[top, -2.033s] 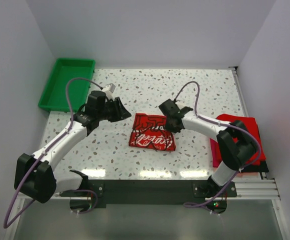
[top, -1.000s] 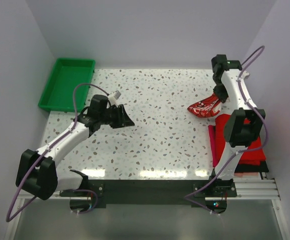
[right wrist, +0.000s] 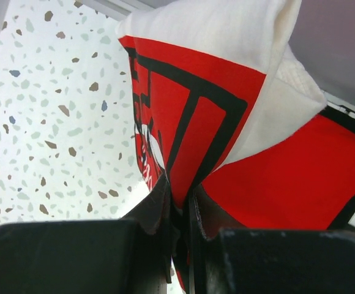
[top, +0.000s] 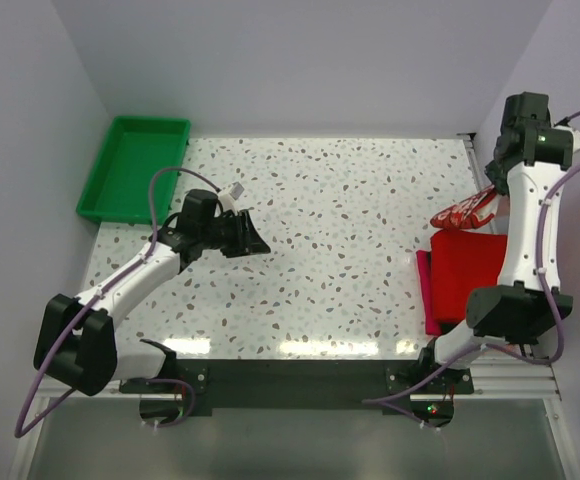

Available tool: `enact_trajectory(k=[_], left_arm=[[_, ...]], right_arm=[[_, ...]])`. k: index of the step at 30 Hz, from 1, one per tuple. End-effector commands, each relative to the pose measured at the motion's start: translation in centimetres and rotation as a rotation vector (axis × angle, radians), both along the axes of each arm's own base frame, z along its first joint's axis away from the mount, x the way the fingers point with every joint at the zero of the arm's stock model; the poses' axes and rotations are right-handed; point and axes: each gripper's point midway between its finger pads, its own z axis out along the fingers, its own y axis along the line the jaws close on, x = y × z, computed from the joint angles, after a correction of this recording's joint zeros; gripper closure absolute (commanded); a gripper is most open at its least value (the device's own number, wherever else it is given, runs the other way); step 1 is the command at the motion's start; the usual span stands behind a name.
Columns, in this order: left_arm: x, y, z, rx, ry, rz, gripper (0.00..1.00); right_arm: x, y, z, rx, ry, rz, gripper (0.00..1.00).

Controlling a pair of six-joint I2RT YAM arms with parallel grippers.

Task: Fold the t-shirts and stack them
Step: Neatly place the folded tshirt to the corner, then reset both grippers

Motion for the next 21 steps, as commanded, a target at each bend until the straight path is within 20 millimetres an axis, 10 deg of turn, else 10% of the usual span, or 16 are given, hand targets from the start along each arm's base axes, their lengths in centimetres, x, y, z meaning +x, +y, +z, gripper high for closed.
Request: enact_trajectory(k=[1,7,9,10,11,15,21], left_arm=[[0.8,-0.6,1.2,-0.029,-0.055,-0.021,0.59],[0.5,-0.9,1.1,-0.048,-0.055,-0.027,0.59],[0.4,-1.2,0.9,-0.063,-0.053,-0.038,0.59],[0.2,-1.3,0.7,-0.064,-0.047,-0.042,0.59],[0.2,-1.5,0.7,-0.068,-0.050,-0.045,0.59],[-0.7,-2.0,0.4,-0.085,-0.039,-0.069,0.59],[-1.1,-1.8,1.7,-0.092,-0.082,-0.081,0.58]], right_arm=[[-5.8,0.9,0.5,0.009,0.083,0.003,1.00],[-10.6,2.0,-2.1,0.030,0.127,-0.005,1.00],[-12.8,2.2,-2.2,0.017,0.100,-0.029,0.71],[-14.0,2.3,-3.8,0.017,0.145,-0.032,0.18],[-14.8,2.1,-4.0,0.000,0.156,-0.044,0.01],[-16.7,2.3,-4.5,-0.022,0.193,0.021,0.01],[-13.1,5.4,-4.6,0.052,0.016,0.288,0.01]])
